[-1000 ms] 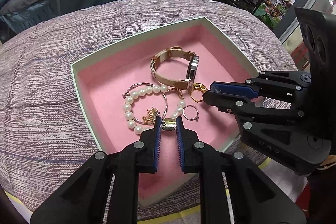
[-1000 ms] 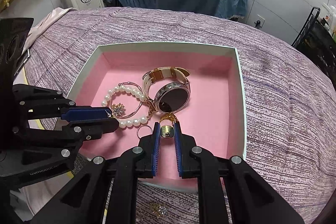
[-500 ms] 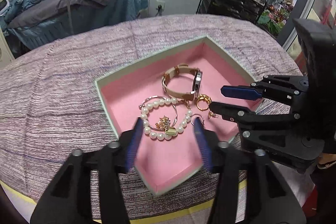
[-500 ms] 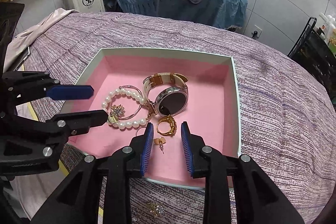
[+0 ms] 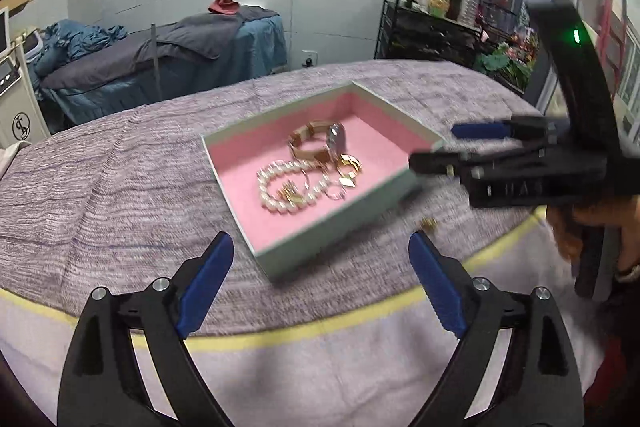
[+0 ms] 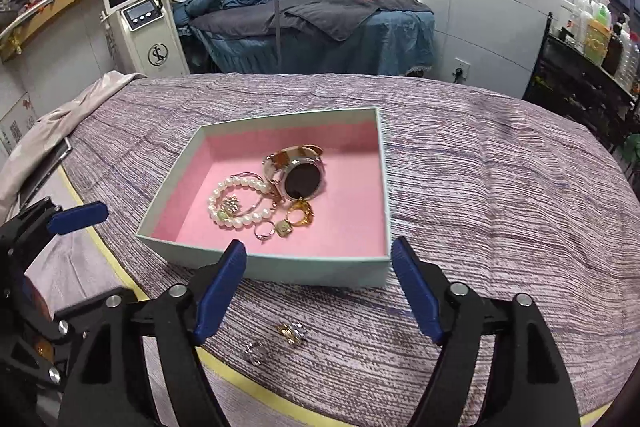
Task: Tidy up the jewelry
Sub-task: 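Withdraw both tools and grasp a silver ring with the left tool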
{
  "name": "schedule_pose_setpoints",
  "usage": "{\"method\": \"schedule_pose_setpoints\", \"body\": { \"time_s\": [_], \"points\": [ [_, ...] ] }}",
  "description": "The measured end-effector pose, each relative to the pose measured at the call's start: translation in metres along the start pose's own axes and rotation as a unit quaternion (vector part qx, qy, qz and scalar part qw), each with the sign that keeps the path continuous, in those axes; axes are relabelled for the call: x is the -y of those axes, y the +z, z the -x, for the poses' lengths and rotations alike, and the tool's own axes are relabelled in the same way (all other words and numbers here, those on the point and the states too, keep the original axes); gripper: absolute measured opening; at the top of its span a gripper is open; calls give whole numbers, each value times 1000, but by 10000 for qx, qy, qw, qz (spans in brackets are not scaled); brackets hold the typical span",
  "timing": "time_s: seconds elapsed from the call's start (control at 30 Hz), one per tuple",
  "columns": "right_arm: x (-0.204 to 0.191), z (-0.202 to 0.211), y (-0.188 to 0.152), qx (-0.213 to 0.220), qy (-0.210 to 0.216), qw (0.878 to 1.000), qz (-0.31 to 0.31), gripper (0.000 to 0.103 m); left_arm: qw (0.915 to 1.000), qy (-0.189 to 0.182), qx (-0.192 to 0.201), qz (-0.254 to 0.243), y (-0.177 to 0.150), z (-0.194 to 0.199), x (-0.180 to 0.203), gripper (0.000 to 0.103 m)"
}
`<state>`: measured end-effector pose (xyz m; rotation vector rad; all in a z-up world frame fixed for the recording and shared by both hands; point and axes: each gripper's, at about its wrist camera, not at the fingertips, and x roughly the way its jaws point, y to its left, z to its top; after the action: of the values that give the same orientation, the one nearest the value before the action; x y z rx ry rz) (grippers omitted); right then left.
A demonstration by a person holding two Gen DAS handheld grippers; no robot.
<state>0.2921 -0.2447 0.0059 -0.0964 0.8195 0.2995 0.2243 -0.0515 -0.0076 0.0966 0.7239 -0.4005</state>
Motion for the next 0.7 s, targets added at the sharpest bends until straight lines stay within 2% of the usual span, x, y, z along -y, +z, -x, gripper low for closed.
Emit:
{"method": "schedule_pose_setpoints", "body": {
  "time_s": [0.13,0.2,0.4,0.47,0.57,0.7],
  "points": [
    [-4,21,-10,309,-11,9994,130,81,10000,-28,-1,18,-14,3,11,88],
    [-6,24,-15,295,-124,9993,192,81,9998,-152,10,145,-19,2,14,88],
    [2,25,-41,135,-82,9999,-3,81,9991,-347,-154,180,-34,-8,31,86],
    [5,24,-51,42,-176,9998,-34,81,9989,-395,-212,105,-36,-14,38,75],
    [12,26,-60,-7,-243,9996,-119,81,9988,-416,-275,-24,-34,-23,48,67],
    [23,31,-67,-7,-307,9990,-326,81,9979,-541,-341,-131,-23,-36,59,60]
  ]
}}
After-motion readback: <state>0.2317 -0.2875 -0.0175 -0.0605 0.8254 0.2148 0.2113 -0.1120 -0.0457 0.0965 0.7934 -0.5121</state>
